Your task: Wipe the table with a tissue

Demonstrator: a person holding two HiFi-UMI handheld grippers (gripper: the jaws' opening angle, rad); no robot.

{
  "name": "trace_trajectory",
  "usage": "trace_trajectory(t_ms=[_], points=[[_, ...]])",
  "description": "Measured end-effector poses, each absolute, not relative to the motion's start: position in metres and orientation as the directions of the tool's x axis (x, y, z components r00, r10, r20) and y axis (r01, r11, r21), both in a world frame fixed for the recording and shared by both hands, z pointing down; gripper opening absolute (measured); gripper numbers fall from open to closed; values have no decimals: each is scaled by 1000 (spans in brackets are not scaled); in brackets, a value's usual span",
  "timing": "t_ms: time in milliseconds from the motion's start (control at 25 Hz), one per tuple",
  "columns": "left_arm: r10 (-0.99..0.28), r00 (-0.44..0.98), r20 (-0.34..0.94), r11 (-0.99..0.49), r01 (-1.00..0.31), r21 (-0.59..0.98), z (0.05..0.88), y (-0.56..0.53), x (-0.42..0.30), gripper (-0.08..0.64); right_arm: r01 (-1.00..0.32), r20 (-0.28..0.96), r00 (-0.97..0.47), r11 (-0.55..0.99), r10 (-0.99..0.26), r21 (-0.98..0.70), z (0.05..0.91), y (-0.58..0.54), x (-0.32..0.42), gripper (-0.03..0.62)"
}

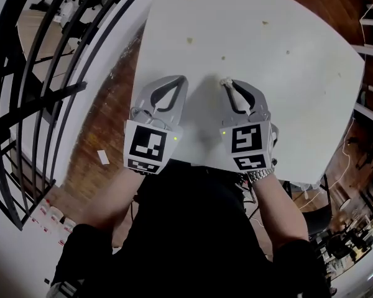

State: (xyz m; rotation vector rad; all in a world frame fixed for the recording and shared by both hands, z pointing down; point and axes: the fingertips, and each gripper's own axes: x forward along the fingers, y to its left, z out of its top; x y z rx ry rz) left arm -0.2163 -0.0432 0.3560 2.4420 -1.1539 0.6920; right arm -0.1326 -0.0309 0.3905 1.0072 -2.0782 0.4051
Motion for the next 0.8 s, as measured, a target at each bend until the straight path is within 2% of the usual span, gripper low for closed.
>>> trace_trajectory(t_ms=[800], points=[[-620,550,559,-609,-787,100,354,-56,-218,17,-796,794,-304,598,-527,92,427,-79,-128,44]])
